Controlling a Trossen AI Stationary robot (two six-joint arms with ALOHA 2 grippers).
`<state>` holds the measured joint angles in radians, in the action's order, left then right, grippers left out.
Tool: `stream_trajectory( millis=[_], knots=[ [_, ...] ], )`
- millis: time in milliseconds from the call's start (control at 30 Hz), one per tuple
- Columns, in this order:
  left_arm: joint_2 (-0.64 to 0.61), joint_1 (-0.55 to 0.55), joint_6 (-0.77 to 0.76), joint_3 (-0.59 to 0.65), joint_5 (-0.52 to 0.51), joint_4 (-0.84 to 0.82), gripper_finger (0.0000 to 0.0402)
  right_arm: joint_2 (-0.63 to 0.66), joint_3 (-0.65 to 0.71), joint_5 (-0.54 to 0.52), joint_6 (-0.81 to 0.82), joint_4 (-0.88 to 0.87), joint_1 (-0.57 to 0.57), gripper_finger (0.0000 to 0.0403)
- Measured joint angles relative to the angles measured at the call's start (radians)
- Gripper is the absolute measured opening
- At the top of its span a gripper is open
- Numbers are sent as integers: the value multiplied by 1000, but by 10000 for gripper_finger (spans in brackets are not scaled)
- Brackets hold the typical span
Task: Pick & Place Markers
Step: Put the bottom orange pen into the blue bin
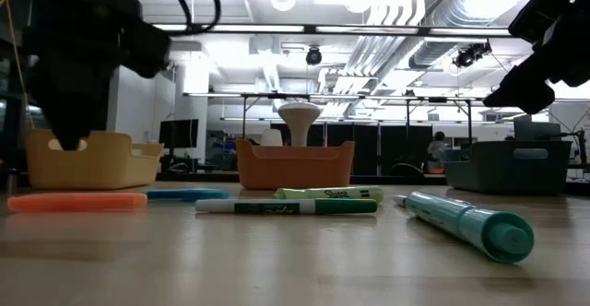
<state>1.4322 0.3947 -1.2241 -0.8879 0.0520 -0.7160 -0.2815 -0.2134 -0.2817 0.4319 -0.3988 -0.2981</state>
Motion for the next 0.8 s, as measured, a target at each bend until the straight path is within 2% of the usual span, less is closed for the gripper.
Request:
stream_trajectory(
  millis=[100, 233, 400, 500, 600, 700, 800],
  knots=[
    [3, 71, -145, -1, 10, 37, 182, 0, 0, 1, -72, 0, 0, 252],
    [6, 197, -398, -2, -36, 69, 182, 0, 0, 1, -122, 6, 0, 252],
    [6, 375, -699, -2, -73, 103, 182, -1, 0, 1, -121, 8, 0, 252],
    [23, 444, -832, -2, -84, 128, 182, -1, 0, 1, -121, 8, 0, 252],
    [48, 489, -926, -9, -72, 137, 182, -1, 0, 2, -105, 41, 0, 252],
    [97, 504, -944, -62, -41, 131, 182, -1, 0, 45, 39, 115, 0, 252],
    [162, 502, -944, -133, -42, 101, 182, -1, 0, 92, 87, 200, 0, 252]
  ],
)
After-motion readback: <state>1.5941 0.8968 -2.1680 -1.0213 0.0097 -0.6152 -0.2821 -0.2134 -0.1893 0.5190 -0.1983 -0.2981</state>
